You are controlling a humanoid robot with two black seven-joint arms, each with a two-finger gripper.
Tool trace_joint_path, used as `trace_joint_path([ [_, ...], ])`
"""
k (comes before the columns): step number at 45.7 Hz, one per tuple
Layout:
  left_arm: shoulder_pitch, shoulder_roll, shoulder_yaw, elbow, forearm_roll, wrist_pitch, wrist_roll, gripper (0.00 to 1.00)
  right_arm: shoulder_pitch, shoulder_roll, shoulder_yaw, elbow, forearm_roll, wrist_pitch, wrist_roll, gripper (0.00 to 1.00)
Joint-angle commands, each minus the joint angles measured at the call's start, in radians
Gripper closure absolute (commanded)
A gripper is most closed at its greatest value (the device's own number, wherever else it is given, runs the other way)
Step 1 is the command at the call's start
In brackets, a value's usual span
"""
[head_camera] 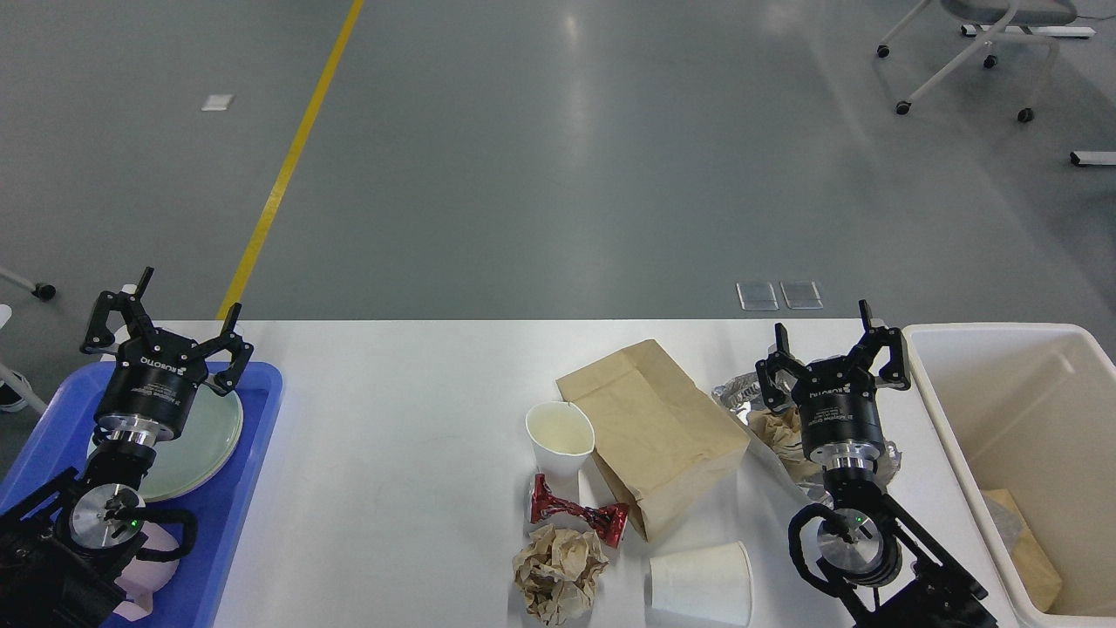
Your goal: Tidy desktop
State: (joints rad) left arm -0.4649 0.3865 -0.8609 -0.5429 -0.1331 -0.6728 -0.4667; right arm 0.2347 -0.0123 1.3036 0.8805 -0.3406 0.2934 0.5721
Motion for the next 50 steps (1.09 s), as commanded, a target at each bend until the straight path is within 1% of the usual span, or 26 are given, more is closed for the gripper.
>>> trace_joint_path([
  [1,0.0,-0.002,0.0,-0.002,0.003,-0.019,-0.001,0.02,0.0,0.0,0.0,0.0,0.0,0.0,0.0,0.0],
  [8,-0.001,-0.002,-0.015,0.001,-0.003,-0.011,0.011,0.02,0.0,0.0,0.0,0.0,0.0,0.0,0.0,0.0],
  [18,-0.001,-0.002,-0.02,0.001,-0.009,-0.013,0.011,0.02,0.0,0.0,0.0,0.0,0.0,0.0,0.0,0.0],
  [22,-0.003,-0.002,-0.02,-0.002,-0.039,-0.014,0.019,0.02,0.0,0.0,0.0,0.0,0.0,0.0,0.0,0.0],
  [25,-0.001,-0.002,-0.018,-0.003,-0.077,-0.019,0.043,0.02,0.0,0.0,0.0,0.0,0.0,0.0,0.0,0.0],
  [28,0.002,-0.003,-0.018,-0.006,-0.115,-0.017,0.095,0.02,0.0,0.0,-0.001,0.0,0.0,0.0,0.0,0.0],
  [30,0.003,-0.005,-0.017,-0.006,-0.132,-0.017,0.114,0.02,0.0,0.0,0.0,0.0,0.0,0.0,0.0,0.0],
  [35,0.006,-0.035,-0.027,-0.006,-0.16,-0.018,0.108,0.02,0.0,0.0,0.0,0.0,0.0,0.0,0.0,0.0],
  [40,0.011,-0.054,-0.049,-0.006,-0.168,-0.019,0.08,0.02,0.0,0.0,0.0,0.0,0.0,0.0,0.0,0.0],
  [50,0.014,-0.052,-0.061,-0.006,-0.163,-0.022,0.088,0.02,0.0,0.0,0.0,0.0,0.0,0.001,0.0,0.0],
])
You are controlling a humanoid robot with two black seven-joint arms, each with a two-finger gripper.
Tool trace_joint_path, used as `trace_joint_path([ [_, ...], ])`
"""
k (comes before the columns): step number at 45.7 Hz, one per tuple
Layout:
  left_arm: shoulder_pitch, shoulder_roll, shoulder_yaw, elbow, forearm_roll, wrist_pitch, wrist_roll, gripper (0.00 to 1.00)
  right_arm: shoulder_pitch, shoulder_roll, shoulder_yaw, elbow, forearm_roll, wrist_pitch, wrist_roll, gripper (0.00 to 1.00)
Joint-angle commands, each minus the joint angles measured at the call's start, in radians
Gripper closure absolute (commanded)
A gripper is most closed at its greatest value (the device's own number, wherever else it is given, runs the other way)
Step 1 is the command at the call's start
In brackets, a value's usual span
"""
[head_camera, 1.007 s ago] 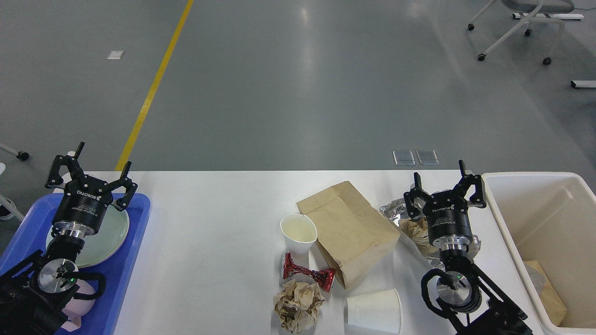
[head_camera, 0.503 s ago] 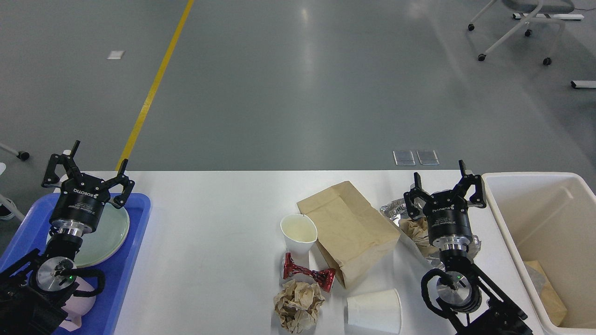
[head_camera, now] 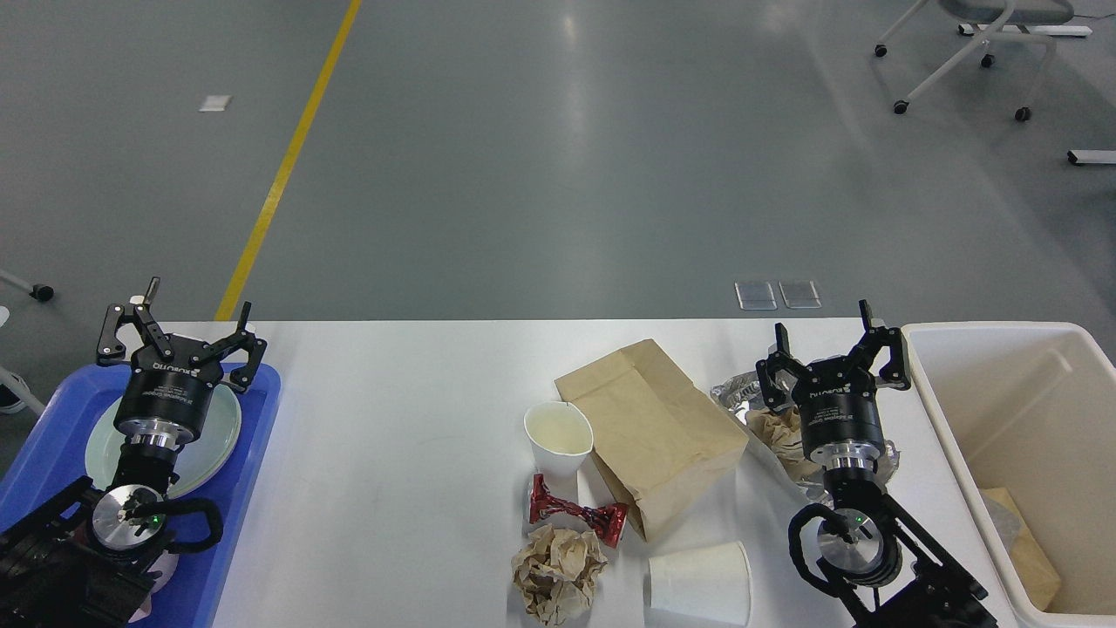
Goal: Tidy desktop
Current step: 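Raise the right gripper out of the bin and lift it up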
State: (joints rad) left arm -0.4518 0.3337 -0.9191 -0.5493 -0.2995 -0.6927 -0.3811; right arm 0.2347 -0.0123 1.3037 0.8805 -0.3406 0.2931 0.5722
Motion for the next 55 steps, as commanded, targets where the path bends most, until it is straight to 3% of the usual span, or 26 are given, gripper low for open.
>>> trace_joint_path([
  [1,0.001,0.001,-0.003,0.0,0.003,-0.002,0.002,0.02,0.0,0.0,0.0,0.0,0.0,0.001,0.0,0.0],
  [31,0.001,0.001,-0.003,0.002,0.003,-0.004,0.002,0.02,0.011,-0.008,0.002,0.0,0.002,0.009,0.0,0.0],
  [40,0.001,0.001,-0.003,0.002,0.003,-0.002,0.002,0.02,0.071,-0.156,0.016,0.0,0.04,0.021,-0.031,0.0],
  [47,0.001,0.001,-0.003,0.002,0.003,-0.002,0.002,0.02,0.078,-0.193,0.016,0.0,0.205,0.018,-0.031,0.0],
  [55,0.001,0.001,-0.003,0.0,0.003,-0.002,0.002,0.02,0.081,-0.239,0.008,-0.008,0.227,0.018,-0.029,0.0],
])
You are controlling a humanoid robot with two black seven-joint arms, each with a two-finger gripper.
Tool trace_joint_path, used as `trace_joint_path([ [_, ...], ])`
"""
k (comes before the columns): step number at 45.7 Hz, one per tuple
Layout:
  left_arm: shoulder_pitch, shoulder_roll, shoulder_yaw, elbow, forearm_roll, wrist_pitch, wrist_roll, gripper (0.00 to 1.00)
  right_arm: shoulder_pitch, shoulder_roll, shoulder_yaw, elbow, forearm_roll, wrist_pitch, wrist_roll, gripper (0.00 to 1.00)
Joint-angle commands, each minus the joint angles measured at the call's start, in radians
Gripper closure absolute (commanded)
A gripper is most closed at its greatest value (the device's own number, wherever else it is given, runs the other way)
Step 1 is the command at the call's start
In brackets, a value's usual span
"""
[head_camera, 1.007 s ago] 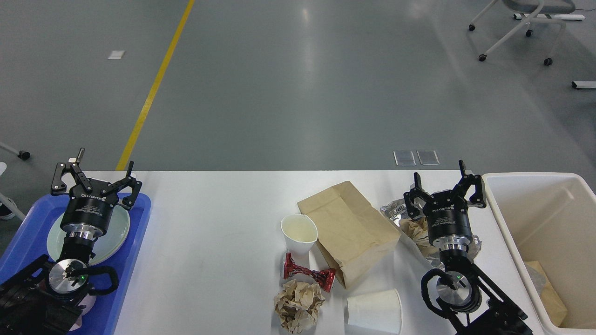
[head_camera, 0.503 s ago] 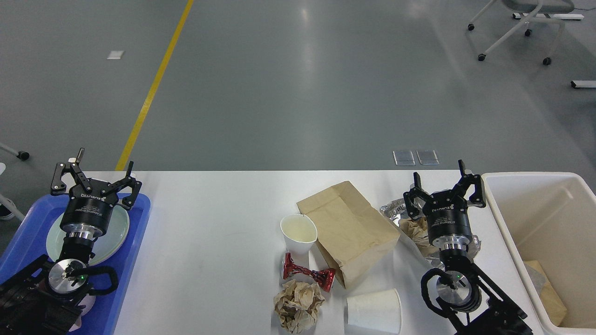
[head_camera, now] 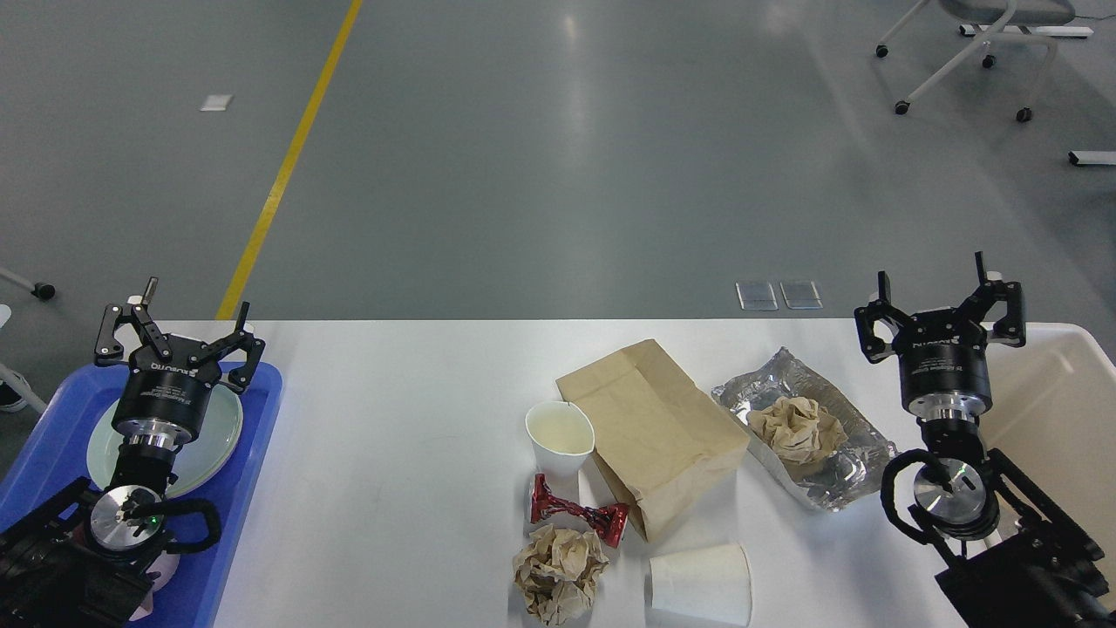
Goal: Tidy desktop
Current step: 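Raise the right gripper out of the bin and lift it up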
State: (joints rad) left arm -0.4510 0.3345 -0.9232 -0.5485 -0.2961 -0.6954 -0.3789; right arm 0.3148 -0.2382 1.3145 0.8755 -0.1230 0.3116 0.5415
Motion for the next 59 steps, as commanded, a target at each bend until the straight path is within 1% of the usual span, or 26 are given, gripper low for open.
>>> trace_joint_path([
  [1,0.0,0.0,0.001,0.001,0.0,0.0,0.0,0.02,0.001,-0.013,-0.003,-0.003,0.008,0.0,0.002,0.0],
  [9,0.0,0.0,0.001,-0.001,0.0,0.0,0.0,0.02,-0.013,-0.013,-0.006,-0.007,0.016,-0.002,0.003,0.0],
  [19,0.0,0.0,0.001,-0.001,0.0,0.0,0.0,0.02,-0.017,-0.01,-0.014,-0.05,0.016,0.001,0.003,0.0],
  [25,0.0,0.0,0.001,-0.001,0.0,0.0,0.0,0.02,-0.028,0.02,-0.012,-0.069,0.016,0.001,0.006,0.0],
  [30,0.0,0.0,0.001,-0.001,0.0,0.0,0.0,0.02,-0.043,0.02,-0.017,-0.067,0.002,0.007,0.006,0.0],
  [38,0.0,0.0,0.0,-0.001,0.0,0.0,0.0,0.02,-0.054,0.017,-0.107,-0.063,0.003,0.007,0.009,0.0],
  [43,0.0,0.0,0.0,0.001,0.0,-0.001,0.002,0.02,-0.059,0.023,-0.144,-0.055,0.006,0.007,0.023,0.0],
  [59,0.0,0.0,0.0,0.001,-0.002,0.0,0.0,0.02,-0.063,0.037,-0.147,-0.058,0.011,0.009,0.023,0.0],
])
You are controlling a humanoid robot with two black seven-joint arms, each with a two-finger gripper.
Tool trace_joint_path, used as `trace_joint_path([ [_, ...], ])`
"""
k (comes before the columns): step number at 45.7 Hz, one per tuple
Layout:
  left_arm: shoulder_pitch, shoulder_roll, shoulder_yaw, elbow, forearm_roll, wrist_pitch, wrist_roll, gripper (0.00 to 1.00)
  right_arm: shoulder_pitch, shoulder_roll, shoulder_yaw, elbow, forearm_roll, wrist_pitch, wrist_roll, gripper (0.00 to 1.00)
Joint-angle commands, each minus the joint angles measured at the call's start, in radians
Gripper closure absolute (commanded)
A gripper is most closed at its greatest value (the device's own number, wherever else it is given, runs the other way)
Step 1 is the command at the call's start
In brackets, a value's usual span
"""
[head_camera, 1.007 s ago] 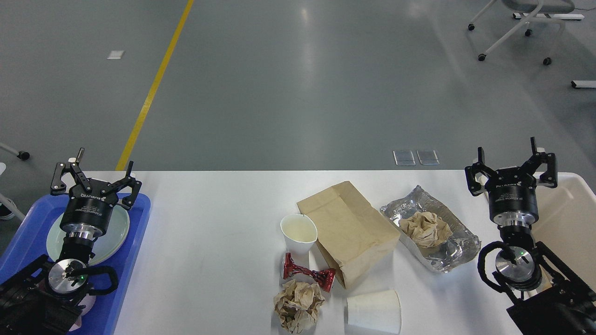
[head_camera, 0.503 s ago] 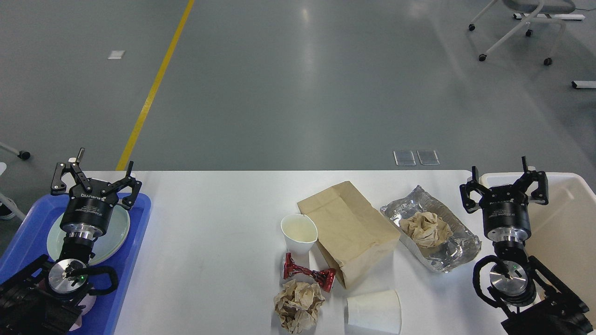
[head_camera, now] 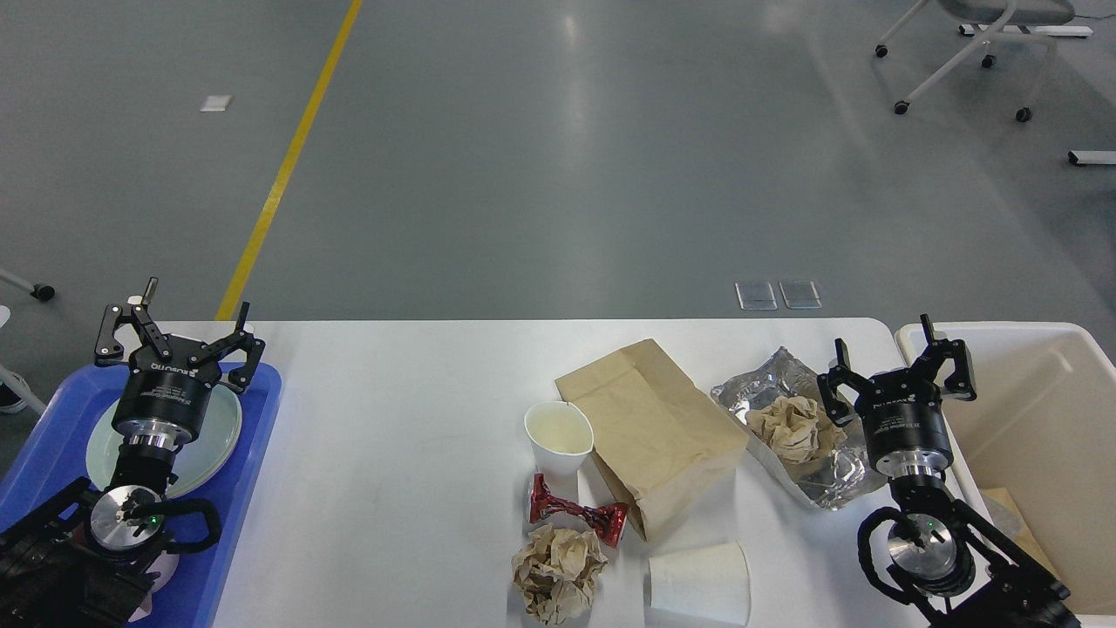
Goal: Tidy desktop
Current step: 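Raise the right gripper out of the bin and lift it up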
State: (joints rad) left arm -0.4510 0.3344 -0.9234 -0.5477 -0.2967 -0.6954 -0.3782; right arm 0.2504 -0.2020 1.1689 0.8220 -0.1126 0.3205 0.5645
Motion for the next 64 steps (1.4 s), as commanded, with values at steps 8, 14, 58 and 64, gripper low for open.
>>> trace_joint_path([
  [8,0.0,0.0,0.0,0.0,-0.001,0.0,-0.001,0.02,0.007,0.001,0.0,-0.004,0.008,-0.003,-0.005,0.0],
  [14,0.0,0.0,0.0,0.0,0.001,0.0,-0.001,0.02,0.015,-0.002,-0.006,0.0,-0.009,-0.001,-0.012,0.0],
  [58,0.0,0.0,0.0,0.0,-0.001,-0.001,-0.001,0.02,0.69,-0.399,-1.124,0.016,-0.004,-0.04,-0.005,0.0],
  [64,0.0,0.0,0.0,0.0,0.001,0.0,0.001,0.02,0.875,-0.404,-1.435,0.014,-0.002,0.046,-0.006,0.0],
])
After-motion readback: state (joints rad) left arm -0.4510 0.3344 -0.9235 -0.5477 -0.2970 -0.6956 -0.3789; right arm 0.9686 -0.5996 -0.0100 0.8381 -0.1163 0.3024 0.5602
